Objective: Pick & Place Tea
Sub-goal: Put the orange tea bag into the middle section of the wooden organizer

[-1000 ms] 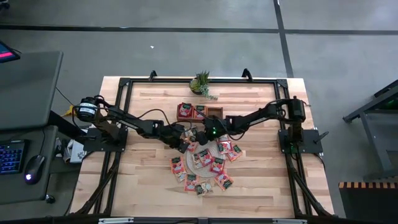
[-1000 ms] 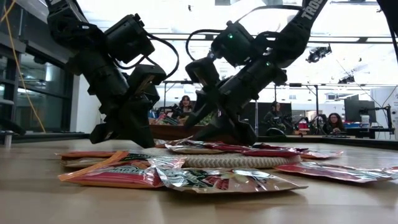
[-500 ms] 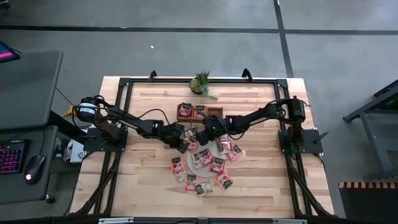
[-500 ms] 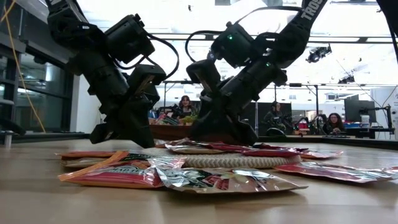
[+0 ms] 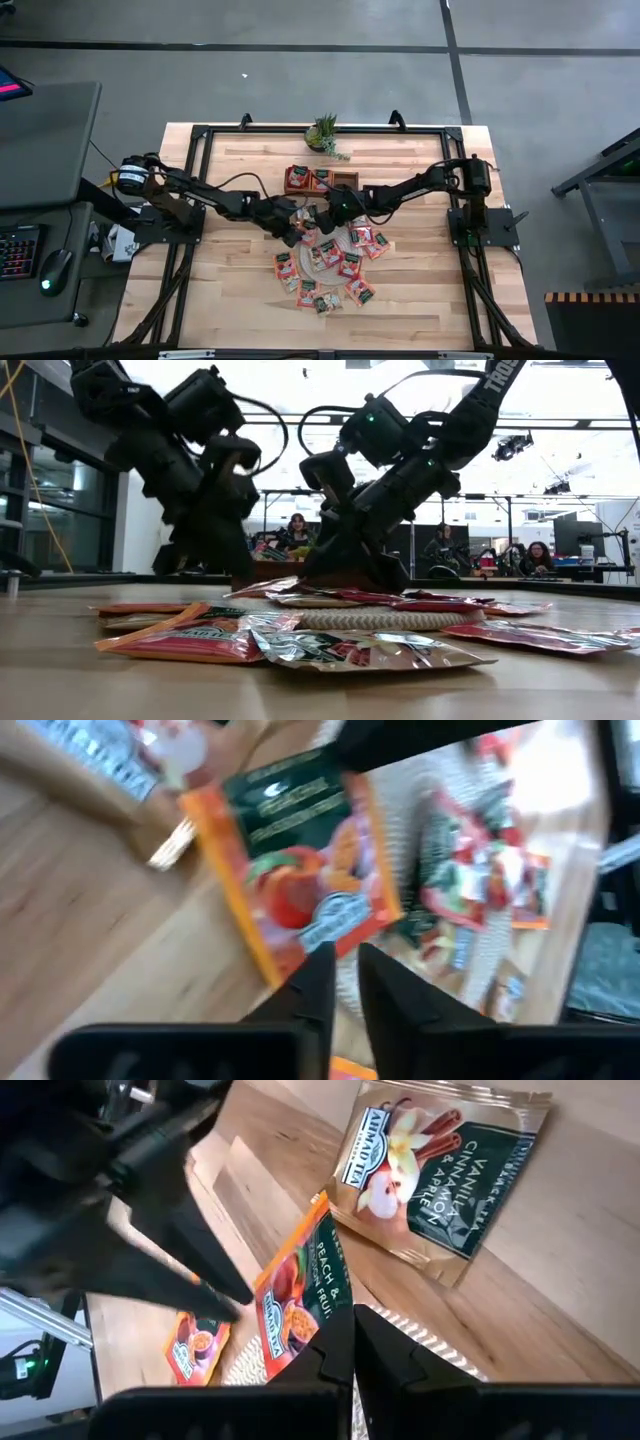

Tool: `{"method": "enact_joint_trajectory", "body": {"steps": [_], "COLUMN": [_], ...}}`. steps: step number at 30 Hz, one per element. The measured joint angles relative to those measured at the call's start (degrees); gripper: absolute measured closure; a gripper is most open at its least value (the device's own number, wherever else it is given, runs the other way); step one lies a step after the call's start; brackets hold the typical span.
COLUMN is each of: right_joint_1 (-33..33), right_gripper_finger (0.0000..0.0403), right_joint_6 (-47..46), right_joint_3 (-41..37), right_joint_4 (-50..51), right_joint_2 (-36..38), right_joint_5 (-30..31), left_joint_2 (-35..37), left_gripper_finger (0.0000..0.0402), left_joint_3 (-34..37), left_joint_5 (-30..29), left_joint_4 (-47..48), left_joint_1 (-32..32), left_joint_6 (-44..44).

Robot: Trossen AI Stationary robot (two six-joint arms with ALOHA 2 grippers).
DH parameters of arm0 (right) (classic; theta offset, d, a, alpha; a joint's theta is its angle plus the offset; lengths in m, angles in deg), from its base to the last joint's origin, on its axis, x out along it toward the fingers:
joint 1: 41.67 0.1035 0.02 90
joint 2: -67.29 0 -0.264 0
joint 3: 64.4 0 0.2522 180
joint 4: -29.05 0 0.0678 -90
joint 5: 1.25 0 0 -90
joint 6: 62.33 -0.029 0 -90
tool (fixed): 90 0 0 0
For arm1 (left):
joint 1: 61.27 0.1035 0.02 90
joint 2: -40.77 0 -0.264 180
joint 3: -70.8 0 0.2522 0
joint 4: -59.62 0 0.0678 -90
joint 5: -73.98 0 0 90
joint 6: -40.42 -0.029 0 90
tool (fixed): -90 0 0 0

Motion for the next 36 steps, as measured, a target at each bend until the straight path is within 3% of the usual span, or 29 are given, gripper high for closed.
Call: {"method": "enact_joint_trajectory", "body": {"steps": [6, 10, 16, 22, 36], "right_joint_1": [0.02, -0.08, -1.2, -4.72, -13.65], "right_gripper_finger": [0.0403, 0.0403, 0.0403, 0.0403, 0.0403], "right_joint_6": [2.36, 6.21, 15.54, 24.09, 37.7], "right_joint_3": [-0.07, -0.04, -0.07, -0.04, -0.04], "right_joint_4": [-0.88, 1.83, 7.0, 10.59, 14.63], "right_joint_2": [1.23, 5.17, 12.15, 17.6, 23.93], "right_joint_5": [-0.92, -0.17, 1.45, 2.36, 0.98], "left_joint_2": [5.49, 11.62, 21.74, 29.77, 37.93], "left_gripper_finger": [0.0263, 0.0238, 0.0234, 0.0234, 0.0234], "left_joint_3": [-0.02, -0.13, -0.11, -0.11, -0.09], "left_joint_5": [1.37, -1.21, -6.54, -8.14, -6.83], "left_joint_4": [1.49, 5.3, 10.89, 15.3, 15.79], "left_joint_1": [0.0, 0.0, 0.0, 0.0, 0.0], "left_joint_6": [-0.27, -0.91, -4.48, -9.1, -16.59]}}
